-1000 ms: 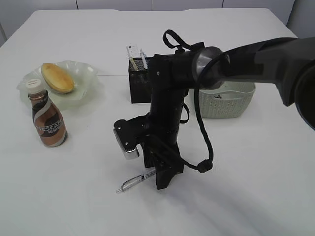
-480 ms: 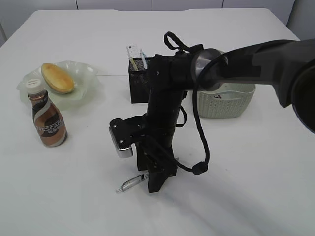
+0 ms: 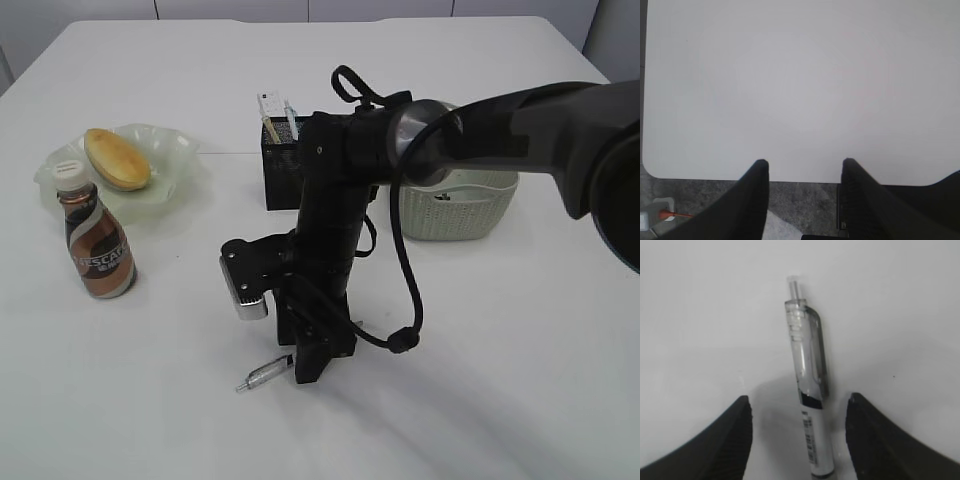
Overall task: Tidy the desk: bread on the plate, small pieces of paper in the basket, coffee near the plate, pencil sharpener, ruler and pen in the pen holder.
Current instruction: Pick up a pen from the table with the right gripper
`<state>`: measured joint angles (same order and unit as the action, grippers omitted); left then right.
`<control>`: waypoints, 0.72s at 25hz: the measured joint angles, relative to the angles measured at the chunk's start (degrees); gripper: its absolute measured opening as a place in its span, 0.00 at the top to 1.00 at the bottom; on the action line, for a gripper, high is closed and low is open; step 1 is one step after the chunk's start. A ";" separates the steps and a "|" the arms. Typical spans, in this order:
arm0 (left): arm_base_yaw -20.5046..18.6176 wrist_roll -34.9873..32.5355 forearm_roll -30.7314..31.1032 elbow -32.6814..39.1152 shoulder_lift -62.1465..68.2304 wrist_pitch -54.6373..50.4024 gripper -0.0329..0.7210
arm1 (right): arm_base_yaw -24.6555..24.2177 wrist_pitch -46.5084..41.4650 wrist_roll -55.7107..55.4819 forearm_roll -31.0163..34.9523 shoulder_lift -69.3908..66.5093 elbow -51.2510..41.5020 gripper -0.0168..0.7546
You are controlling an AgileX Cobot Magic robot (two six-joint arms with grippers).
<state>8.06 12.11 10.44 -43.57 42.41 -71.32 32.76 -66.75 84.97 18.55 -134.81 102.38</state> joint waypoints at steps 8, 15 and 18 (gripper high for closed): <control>0.00 0.00 0.86 0.00 0.00 0.00 0.50 | 0.00 2.33 0.00 0.38 -1.19 0.33 0.41; 0.00 0.00 1.80 0.00 0.00 0.00 0.50 | 0.00 3.32 0.00 0.61 -1.81 0.78 0.41; 0.00 0.00 1.86 0.00 0.00 0.00 0.50 | 0.00 4.19 0.10 0.50 -1.92 0.91 0.48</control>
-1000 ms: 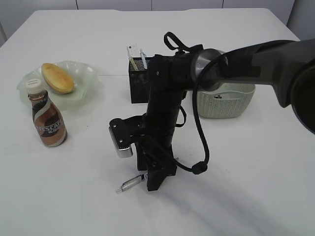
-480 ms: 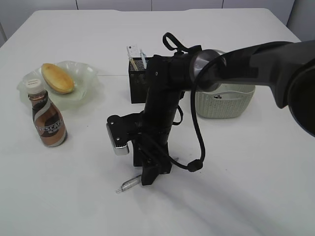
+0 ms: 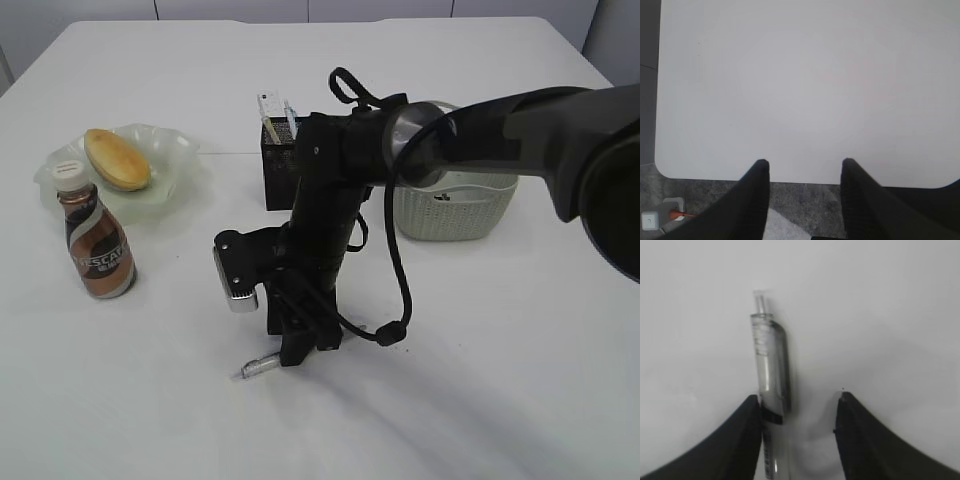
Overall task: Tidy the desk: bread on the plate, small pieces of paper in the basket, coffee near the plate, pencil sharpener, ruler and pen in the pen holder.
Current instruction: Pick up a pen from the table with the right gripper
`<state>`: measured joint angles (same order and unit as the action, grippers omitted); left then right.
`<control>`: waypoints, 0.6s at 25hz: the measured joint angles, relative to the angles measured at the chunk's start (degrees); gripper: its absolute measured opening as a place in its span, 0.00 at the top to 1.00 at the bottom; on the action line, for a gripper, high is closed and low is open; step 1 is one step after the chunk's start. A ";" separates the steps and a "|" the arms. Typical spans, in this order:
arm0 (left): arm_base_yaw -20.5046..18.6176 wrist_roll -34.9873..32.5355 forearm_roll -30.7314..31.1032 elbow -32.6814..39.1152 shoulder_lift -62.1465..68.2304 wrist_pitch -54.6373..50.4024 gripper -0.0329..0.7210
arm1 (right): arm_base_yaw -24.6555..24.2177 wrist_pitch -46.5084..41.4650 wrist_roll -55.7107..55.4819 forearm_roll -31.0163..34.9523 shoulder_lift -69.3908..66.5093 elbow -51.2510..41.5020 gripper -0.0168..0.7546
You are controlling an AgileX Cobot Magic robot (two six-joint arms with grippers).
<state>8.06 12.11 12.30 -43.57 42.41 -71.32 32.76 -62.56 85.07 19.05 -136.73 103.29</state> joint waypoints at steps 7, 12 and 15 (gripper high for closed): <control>0.00 -0.09 0.35 0.00 0.00 0.00 0.50 | 0.00 2.26 0.00 -0.47 -0.10 0.00 0.66; 0.00 -0.09 0.49 0.00 0.00 0.00 0.50 | 0.09 2.61 0.00 -0.80 -0.10 0.00 0.68; 0.00 -0.09 0.55 0.00 0.00 0.00 0.50 | 0.09 2.61 -0.11 -1.31 -0.10 0.00 0.68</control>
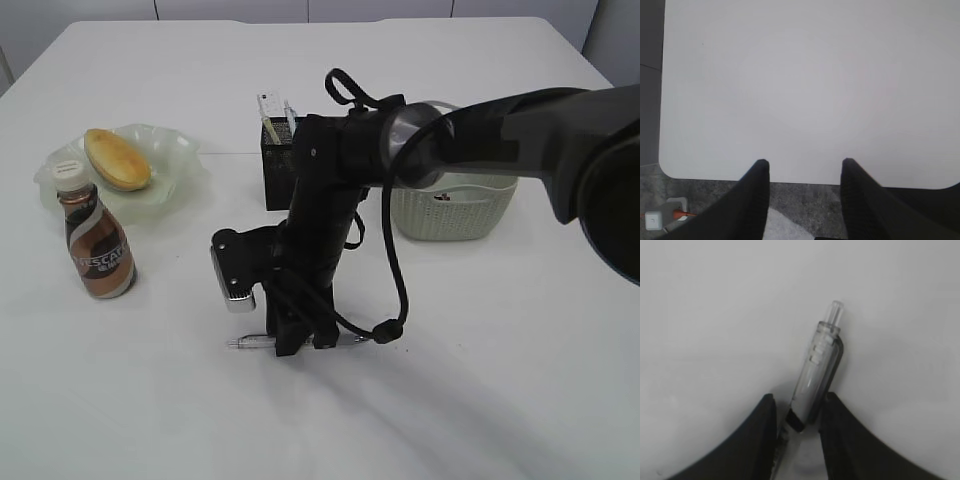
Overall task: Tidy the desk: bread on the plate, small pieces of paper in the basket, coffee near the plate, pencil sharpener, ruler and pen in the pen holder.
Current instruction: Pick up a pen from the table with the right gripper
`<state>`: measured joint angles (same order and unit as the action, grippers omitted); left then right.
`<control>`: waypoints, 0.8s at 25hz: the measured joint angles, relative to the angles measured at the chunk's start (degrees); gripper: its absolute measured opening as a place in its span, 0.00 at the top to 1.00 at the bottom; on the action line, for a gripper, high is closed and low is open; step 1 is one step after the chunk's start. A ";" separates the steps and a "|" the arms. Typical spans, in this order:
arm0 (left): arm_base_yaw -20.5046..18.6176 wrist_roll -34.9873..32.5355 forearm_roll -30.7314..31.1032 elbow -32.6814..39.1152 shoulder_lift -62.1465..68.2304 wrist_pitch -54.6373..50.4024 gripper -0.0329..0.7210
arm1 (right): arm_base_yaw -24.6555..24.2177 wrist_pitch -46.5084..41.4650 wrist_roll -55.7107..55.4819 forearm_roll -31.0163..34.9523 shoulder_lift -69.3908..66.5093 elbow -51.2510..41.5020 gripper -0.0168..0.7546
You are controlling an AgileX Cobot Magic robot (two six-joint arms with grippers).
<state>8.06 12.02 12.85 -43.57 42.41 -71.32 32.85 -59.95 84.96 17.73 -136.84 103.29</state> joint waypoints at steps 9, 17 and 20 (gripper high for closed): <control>0.00 0.00 0.23 0.00 0.00 0.00 0.50 | 0.41 -0.11 -0.94 -1.93 -0.36 0.46 0.68; 0.00 0.00 0.56 0.00 0.00 0.00 0.50 | 0.41 -0.11 -5.83 -2.48 -0.36 0.46 0.85; 0.00 0.00 0.56 0.00 0.00 0.00 0.50 | 0.41 -0.11 -8.23 -2.59 -0.36 0.46 0.86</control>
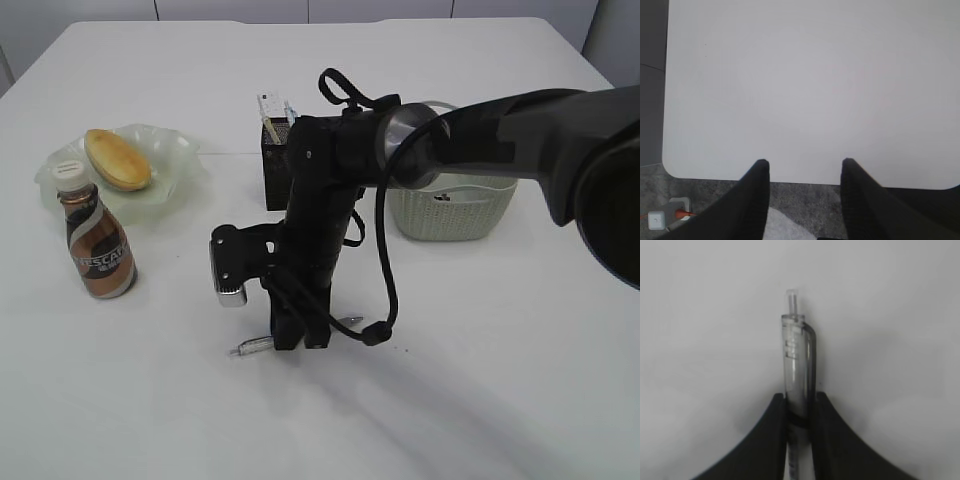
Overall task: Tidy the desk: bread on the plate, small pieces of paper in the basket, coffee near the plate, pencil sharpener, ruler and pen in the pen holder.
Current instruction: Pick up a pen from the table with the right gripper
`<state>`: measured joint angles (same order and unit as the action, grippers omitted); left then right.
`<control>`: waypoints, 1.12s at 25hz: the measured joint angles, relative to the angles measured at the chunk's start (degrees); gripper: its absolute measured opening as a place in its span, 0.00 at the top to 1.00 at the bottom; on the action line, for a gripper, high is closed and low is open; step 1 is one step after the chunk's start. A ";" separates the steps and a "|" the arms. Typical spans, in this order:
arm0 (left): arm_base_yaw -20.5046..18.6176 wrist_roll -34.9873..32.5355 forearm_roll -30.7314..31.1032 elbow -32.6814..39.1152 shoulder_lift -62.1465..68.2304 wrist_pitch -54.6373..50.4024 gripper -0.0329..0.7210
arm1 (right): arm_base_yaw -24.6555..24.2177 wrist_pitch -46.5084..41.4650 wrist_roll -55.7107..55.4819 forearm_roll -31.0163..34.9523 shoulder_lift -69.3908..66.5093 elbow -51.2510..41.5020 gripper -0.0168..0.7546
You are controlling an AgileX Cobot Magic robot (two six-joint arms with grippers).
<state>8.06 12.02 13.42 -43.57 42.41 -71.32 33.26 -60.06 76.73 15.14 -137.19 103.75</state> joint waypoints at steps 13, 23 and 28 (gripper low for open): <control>0.00 0.00 0.27 0.00 0.00 0.00 0.50 | 0.00 -5.15 -7.45 -0.44 -1.89 4.88 0.86; 0.00 0.00 0.35 0.00 0.00 0.00 0.50 | 0.00 -9.60 -15.16 -1.86 -3.44 10.04 0.86; 0.00 0.00 0.49 0.00 0.00 0.00 0.50 | 0.00 -10.49 -19.22 -3.05 -4.17 12.84 0.87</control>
<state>8.06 12.02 13.91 -43.57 42.41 -71.32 33.26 -70.56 57.51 12.09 -141.37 116.59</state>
